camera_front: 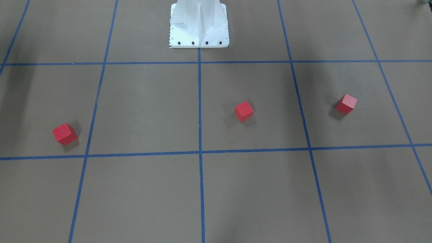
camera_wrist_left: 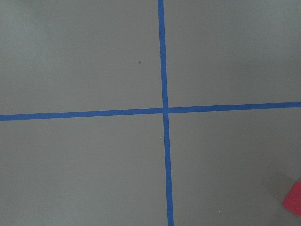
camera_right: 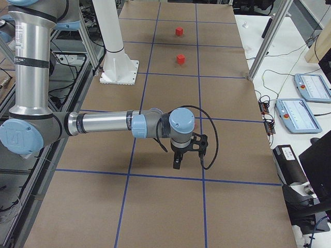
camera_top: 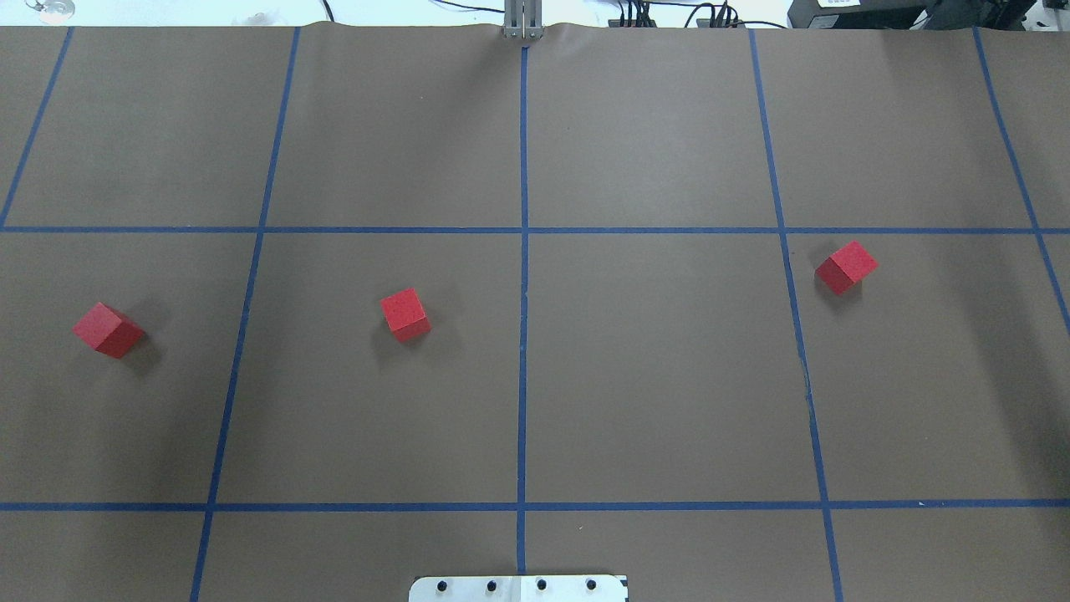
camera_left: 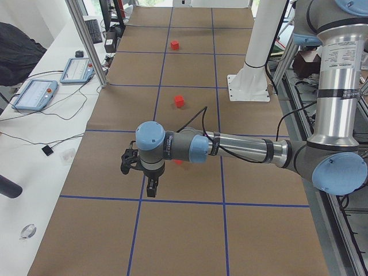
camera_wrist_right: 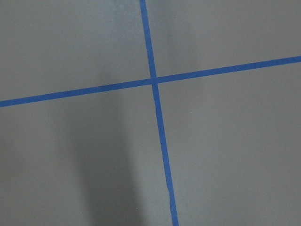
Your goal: Form red blocks into L shape at center
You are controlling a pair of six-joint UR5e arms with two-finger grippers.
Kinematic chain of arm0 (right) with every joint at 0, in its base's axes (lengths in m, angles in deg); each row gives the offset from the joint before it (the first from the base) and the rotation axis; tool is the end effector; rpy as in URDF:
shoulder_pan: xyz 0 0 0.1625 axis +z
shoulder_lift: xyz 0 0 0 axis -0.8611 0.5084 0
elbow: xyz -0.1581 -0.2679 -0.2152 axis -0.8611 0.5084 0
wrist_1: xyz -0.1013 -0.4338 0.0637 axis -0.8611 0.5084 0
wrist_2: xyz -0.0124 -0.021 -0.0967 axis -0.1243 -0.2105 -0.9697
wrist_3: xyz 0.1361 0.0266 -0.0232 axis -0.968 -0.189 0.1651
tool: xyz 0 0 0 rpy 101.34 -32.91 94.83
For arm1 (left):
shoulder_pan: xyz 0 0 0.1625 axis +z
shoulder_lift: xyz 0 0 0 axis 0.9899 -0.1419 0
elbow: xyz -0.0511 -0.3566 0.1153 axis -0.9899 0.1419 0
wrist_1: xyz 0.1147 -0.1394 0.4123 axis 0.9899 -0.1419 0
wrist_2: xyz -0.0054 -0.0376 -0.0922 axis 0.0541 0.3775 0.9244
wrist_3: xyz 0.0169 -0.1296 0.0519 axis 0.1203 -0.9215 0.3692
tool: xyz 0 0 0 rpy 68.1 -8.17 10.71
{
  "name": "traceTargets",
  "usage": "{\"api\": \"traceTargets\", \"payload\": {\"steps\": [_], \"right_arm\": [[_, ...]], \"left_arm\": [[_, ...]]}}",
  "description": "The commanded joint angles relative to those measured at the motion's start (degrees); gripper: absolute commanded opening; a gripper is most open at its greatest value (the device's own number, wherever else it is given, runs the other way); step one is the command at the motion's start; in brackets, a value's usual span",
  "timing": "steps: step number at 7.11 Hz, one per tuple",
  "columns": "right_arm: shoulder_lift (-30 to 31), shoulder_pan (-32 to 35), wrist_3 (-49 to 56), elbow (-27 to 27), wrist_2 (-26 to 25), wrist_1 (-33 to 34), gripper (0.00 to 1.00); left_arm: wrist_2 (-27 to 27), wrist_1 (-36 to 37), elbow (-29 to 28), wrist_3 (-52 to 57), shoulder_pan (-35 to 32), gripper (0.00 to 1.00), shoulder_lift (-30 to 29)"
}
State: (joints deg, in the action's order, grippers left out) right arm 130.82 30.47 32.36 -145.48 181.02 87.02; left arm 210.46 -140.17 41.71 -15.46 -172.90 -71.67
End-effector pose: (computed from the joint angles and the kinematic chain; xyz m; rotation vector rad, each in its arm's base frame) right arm 0.0273 -0.4921 0.5795 -0.0293 -0.8492 0.1628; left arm -0.0438 -0.5318 0.5775 0.1008 0.7832 0.0104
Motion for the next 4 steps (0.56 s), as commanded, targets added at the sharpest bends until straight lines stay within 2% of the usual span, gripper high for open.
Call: {"api": "traceTargets", "payload": {"steps": [1, 4], "right_arm": [[-0.1, 0.0, 0.1, -0.1, 0.2, 0.0, 0.99], [-0.2, -0.1, 0.0, -0.1, 0.2, -0.1, 0.99]], "left_arm": [[0.0, -0.3, -0.4, 0.1, 0.0, 1.0, 0.1], [-1.2, -0.2, 0.0, -0.1, 0.1, 1.0, -0.8]]}}
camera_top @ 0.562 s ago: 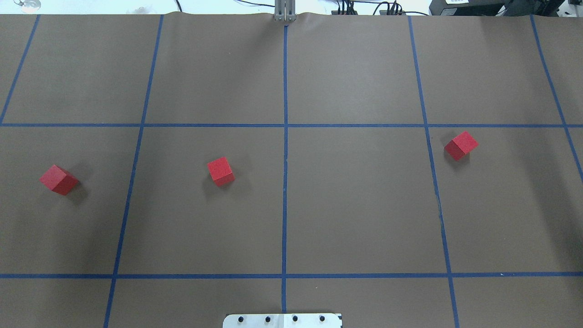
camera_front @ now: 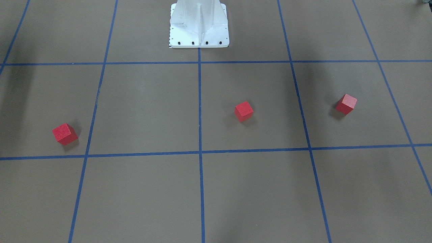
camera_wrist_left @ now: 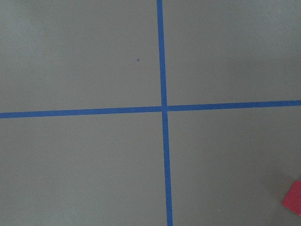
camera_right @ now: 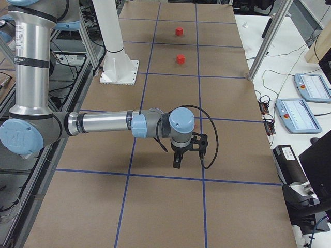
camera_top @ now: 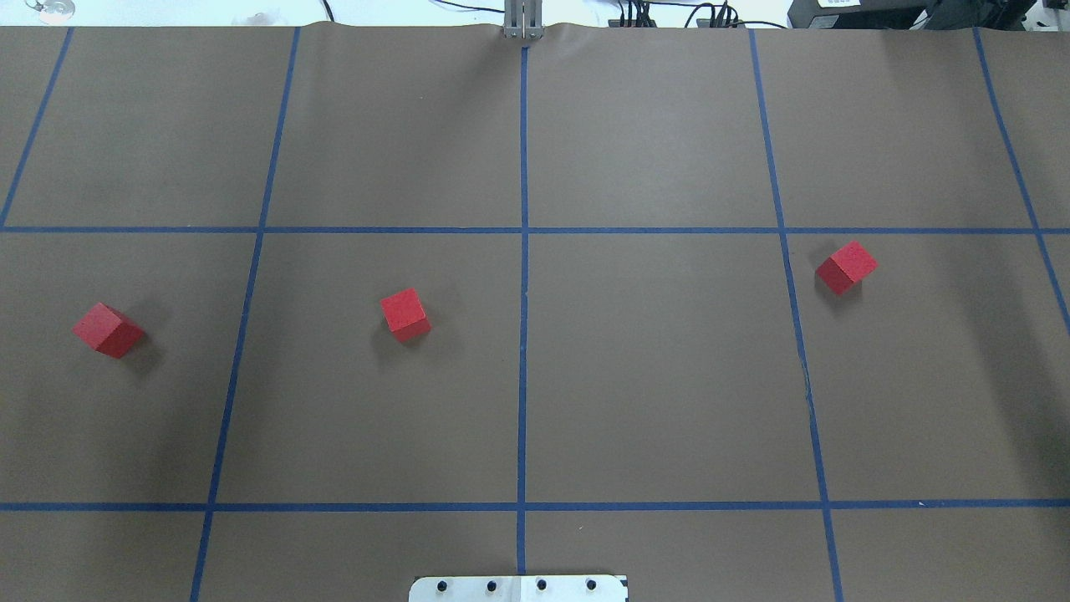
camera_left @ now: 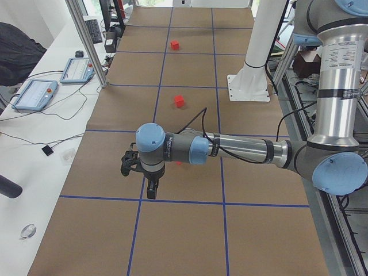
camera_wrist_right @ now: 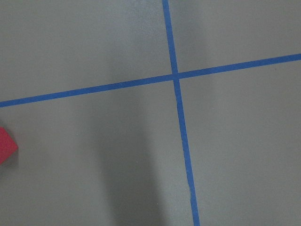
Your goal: Form red blocks into L shape at center
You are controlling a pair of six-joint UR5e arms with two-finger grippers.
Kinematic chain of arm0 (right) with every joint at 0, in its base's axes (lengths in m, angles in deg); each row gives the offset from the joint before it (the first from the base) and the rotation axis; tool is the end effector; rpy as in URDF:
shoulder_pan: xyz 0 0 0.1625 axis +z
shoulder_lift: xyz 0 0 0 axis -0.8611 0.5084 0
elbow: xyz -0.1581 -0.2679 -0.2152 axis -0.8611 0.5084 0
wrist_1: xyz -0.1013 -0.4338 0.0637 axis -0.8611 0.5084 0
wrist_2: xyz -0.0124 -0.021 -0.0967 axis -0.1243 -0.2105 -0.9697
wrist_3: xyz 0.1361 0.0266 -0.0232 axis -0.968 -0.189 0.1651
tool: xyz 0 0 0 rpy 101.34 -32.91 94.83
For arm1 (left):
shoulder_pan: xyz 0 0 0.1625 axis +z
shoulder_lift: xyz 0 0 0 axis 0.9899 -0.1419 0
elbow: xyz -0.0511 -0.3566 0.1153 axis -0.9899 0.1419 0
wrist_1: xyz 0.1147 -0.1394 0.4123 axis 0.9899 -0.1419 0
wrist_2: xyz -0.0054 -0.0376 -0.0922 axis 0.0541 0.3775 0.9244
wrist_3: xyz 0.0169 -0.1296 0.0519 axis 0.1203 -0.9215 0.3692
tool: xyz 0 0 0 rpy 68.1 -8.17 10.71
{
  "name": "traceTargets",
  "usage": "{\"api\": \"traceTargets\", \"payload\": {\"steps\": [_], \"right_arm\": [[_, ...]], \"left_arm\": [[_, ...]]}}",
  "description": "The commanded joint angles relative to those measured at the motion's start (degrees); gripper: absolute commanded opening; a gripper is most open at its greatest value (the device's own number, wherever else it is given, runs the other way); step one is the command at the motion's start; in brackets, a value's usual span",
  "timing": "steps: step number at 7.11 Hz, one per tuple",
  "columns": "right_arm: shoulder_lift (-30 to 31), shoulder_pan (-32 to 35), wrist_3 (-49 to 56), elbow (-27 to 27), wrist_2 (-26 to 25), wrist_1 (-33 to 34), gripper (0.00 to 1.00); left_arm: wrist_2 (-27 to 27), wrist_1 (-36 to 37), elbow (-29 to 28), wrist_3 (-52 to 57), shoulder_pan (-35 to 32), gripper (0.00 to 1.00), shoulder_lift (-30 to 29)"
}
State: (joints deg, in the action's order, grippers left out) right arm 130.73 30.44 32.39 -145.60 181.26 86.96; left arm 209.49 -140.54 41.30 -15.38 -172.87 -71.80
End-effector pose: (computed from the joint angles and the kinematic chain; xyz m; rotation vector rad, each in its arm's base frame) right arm 0.0266 -0.4929 0.5771 -0.0254 -0.8538 0.1596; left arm -0.0453 -0.5332 0.5811 0.1028 0.7662 0.0119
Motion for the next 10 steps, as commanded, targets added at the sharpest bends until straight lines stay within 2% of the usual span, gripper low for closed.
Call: {"api": "traceTargets", "payload": {"steps": [1, 3, 4, 5, 6, 8, 9, 10], "right_arm": [[0.0, -0.1, 0.0, 0.1, 0.0, 0.1, 0.99], [-0.1, -0.1, 0.0, 0.0, 0.0, 0.0, 0.99], [-0.1, -0.1, 0.0, 0.0, 0.0, 0.0, 0.99], [-0.2, -0.1, 0.1, -0.1, 0.0, 0.0, 0.99], [-0.2, -0.1, 0.1, -0.1, 0.0, 0.0, 0.99], [-0.2, -0.3, 0.1, -0.2, 0.0, 0.0, 0.99], [-0.3, -0.5, 0.0, -0.2, 0.0, 0.0, 0.99], [-0.4, -0.7, 0.0, -0.1, 0.0, 0.0, 0.99]], "left_arm": [[-0.2, -0.2, 0.8, -1.0, 0.9, 1.0, -1.3], [0.1, -5.5, 2.6, -5.4, 6.4, 1.0, -3.5], [0.3, -6.3, 3.9, -9.6, 7.7, 1.0, -7.3], [-0.3, -6.1, 3.9, -9.6, 11.2, 1.0, -9.7], [0.0, -5.6, 3.8, -11.0, 12.0, 1.0, -12.9], [-0.4, -5.4, 8.0, -31.3, 21.5, 1.0, -16.2], [-4.1, -5.3, 9.9, -42.9, 26.5, 1.0, -18.1], [-10.9, -2.5, 12.6, -55.9, 34.0, 1.0, -20.4]]}}
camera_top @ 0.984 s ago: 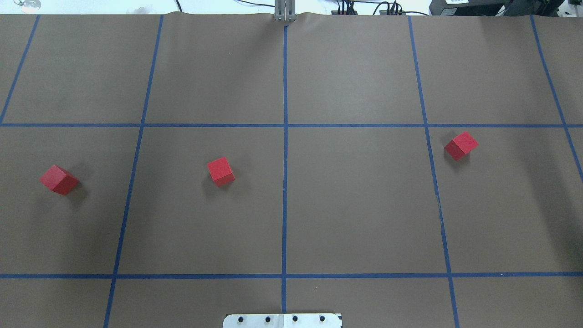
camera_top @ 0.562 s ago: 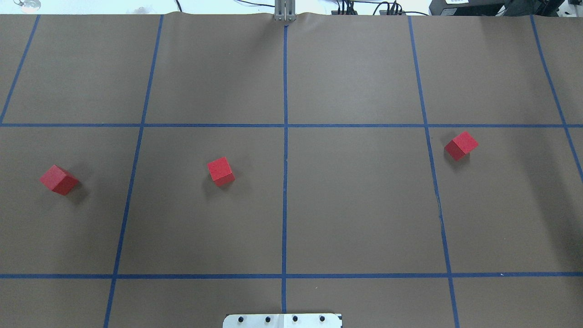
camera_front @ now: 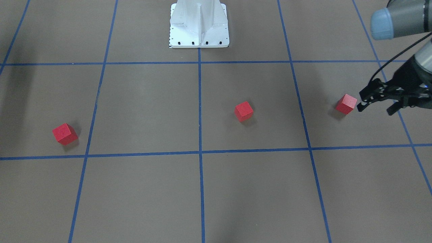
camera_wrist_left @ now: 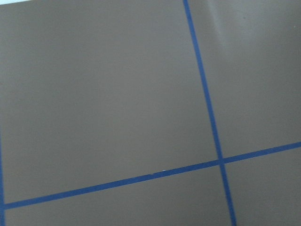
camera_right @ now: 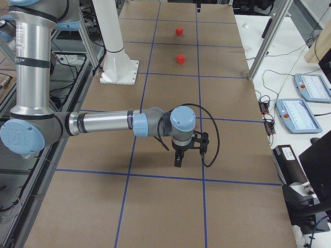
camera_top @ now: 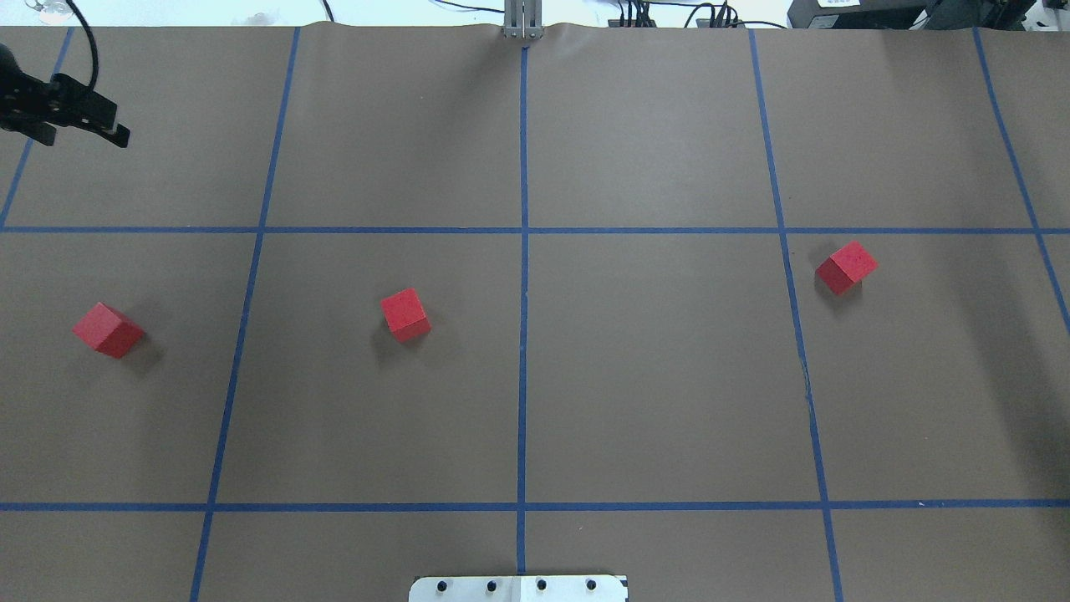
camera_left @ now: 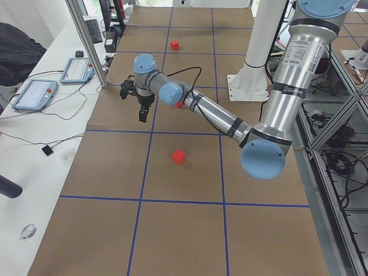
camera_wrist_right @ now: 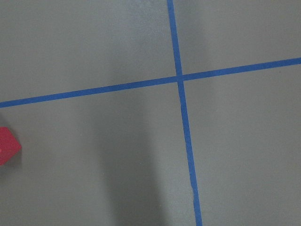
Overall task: Form red blocks into L shape at center
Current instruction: 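Lower the left gripper onto the middle red cube and grasp it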
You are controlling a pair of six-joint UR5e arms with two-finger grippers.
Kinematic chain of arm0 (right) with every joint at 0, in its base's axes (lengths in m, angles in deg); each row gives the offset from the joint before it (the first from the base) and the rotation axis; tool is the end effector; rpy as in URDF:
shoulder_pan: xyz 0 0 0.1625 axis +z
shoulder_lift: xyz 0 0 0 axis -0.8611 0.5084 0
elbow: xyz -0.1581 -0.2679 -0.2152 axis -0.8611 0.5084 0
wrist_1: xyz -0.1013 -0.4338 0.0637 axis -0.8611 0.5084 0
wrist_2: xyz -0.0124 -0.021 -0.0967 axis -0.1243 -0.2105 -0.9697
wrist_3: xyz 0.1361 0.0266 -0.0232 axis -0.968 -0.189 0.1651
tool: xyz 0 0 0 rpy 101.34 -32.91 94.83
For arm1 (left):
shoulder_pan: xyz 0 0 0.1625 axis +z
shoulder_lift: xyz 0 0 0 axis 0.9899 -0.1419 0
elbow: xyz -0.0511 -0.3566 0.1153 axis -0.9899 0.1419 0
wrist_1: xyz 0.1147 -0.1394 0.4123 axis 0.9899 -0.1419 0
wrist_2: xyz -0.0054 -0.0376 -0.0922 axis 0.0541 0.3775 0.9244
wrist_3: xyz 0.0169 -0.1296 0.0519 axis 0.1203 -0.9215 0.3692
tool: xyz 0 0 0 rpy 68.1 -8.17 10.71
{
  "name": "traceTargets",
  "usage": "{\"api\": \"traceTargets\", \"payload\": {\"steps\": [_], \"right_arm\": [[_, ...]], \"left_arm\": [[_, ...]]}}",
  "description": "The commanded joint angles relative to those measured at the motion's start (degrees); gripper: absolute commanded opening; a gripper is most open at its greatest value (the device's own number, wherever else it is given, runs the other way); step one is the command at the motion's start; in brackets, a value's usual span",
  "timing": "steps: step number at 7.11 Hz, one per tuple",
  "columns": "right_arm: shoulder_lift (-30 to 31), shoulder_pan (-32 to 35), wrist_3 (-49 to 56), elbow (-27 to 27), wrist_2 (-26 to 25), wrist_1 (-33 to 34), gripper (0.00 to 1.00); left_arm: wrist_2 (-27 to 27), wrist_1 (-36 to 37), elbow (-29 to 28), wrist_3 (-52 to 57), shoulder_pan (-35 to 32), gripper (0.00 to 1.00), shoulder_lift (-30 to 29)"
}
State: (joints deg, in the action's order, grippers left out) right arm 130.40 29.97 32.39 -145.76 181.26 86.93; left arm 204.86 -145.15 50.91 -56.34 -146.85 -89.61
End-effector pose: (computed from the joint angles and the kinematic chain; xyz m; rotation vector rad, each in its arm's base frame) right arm 0.0226 -0.4956 0.5727 -0.0204 -0.8543 0.1480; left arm 0.2196 -0.5757 0.3068 0.1699 0.9005 -0.0422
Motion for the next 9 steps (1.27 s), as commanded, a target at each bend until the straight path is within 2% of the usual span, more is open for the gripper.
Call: {"api": "traceTargets", "payload": {"steps": [1, 2, 3, 4, 6, 9], "right_arm": [[-0.1, -0.6, -0.1, 0.0, 0.0, -0.1, 0.99], [-0.1, -0.7, -0.2, 0.0, 0.0, 0.0, 0.99], [-0.1, -0.8, -0.2, 0.0, 0.0, -0.1, 0.99], [-0.1, -0.9, -0.2, -0.1, 0.0, -0.1, 0.99], [-0.2, -0.9, -0.2, -0.1, 0.0, -0.1, 0.99], [-0.2, -1.2, -0.2, 0.0, -0.1, -0.1, 0.99]], "left_arm": [[-11.4, 6.6, 6.6, -20.9, 13.2, 1.0, -3.5], [-14.4, 8.5, 8.5, -28.4, 17.8, 1.0, -4.6], [-22.0, 8.5, 8.3, -37.5, 24.5, 1.0, -6.5], [-27.5, 8.3, 7.6, -41.2, 31.2, 1.0, -6.8], [-30.9, 8.1, 3.5, -48.1, 36.0, 1.0, -10.7], [-31.9, 4.1, -4.7, -49.1, 36.4, 1.0, -15.2]]}}
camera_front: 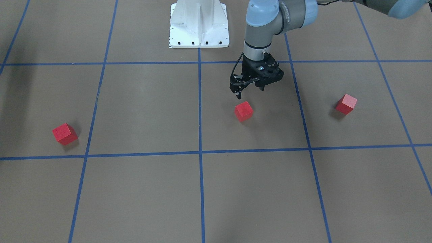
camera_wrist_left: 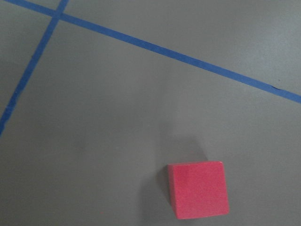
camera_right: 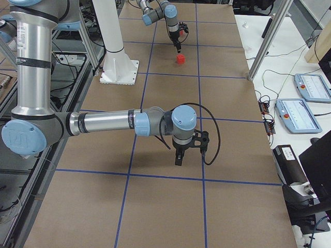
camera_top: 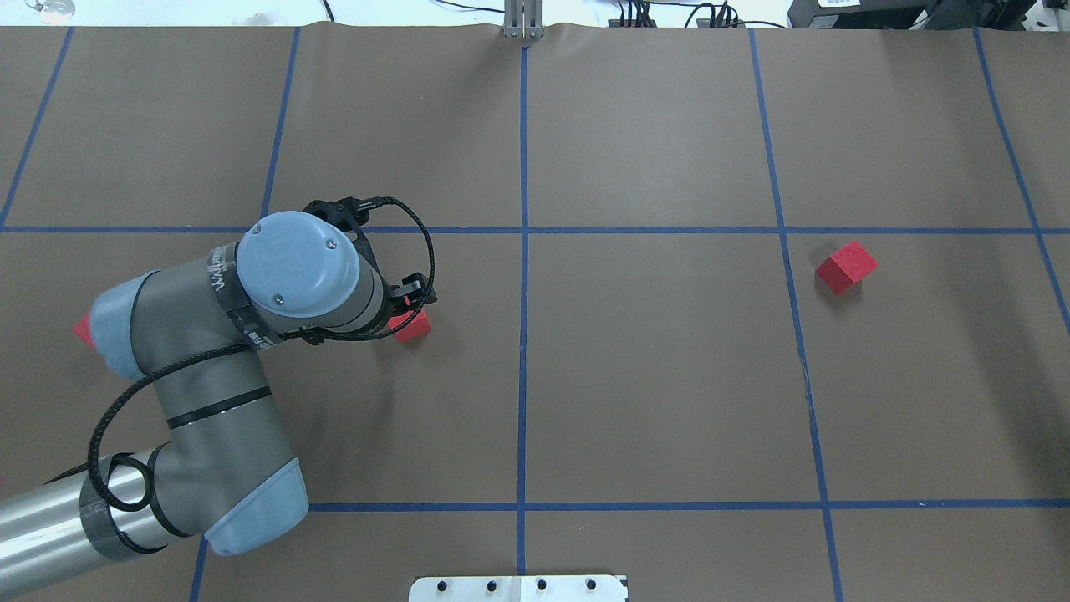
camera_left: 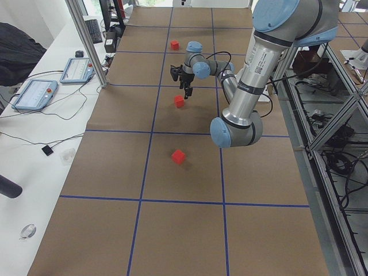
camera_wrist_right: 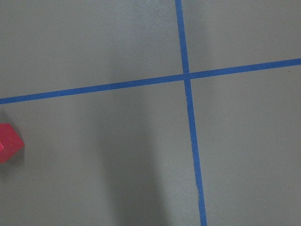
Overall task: Form red blocks into L shape at center
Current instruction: 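Lower the left gripper onto the middle red cube and grasp it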
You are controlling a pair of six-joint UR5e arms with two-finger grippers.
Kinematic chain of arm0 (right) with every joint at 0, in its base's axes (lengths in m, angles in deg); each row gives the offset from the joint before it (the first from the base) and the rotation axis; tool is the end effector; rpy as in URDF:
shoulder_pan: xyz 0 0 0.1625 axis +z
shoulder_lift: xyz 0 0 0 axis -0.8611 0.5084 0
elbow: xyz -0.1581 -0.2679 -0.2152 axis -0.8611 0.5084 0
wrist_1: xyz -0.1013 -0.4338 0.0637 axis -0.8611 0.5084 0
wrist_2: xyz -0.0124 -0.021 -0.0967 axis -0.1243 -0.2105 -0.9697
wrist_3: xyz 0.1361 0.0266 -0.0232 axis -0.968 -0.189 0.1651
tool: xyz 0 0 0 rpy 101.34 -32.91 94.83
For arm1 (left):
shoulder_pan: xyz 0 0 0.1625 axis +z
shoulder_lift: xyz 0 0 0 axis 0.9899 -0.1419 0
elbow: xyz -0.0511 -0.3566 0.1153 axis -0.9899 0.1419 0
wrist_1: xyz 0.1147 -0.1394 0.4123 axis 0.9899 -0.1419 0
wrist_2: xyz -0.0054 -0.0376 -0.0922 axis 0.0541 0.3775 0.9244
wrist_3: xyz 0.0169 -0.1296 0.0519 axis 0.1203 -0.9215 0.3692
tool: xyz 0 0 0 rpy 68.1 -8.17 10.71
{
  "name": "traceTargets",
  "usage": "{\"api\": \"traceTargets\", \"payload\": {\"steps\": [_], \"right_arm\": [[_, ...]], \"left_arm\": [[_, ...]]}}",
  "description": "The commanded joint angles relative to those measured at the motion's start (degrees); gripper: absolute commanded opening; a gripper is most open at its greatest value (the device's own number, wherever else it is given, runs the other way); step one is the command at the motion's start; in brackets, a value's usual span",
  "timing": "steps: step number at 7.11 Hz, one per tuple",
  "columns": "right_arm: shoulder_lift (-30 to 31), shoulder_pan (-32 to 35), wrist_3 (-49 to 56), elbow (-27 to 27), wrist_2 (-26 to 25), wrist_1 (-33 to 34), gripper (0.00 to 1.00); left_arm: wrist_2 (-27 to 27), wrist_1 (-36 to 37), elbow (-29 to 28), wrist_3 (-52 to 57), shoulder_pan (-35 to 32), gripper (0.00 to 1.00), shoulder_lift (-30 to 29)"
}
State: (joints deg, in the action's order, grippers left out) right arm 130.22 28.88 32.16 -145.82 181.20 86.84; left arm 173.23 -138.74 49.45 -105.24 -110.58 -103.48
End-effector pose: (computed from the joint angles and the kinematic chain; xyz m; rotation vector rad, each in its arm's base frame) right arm 0.0132 -0.4974 0.5705 -0.0247 -0.8534 0.1316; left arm 0.5243 -0.4181 0.2049 0.0638 0.7828 -0.4334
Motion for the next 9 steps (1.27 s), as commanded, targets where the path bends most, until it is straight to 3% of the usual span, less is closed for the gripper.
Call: {"api": "traceTargets", "payload": {"steps": [1, 9], "right_arm": [[0.0, -0.3, 0.1, 0.1, 0.0, 0.0, 0.99], [0.0, -0.3, 0.1, 0.3, -0.1, 0.0, 0.99]], "left_arm": [[-0.2, -2.6, -4.7, -0.2, 0.2, 1.0, -2.0], [-0.3, -5.4, -11.0, 0.2, 0.2, 1.0, -3.1]]}}
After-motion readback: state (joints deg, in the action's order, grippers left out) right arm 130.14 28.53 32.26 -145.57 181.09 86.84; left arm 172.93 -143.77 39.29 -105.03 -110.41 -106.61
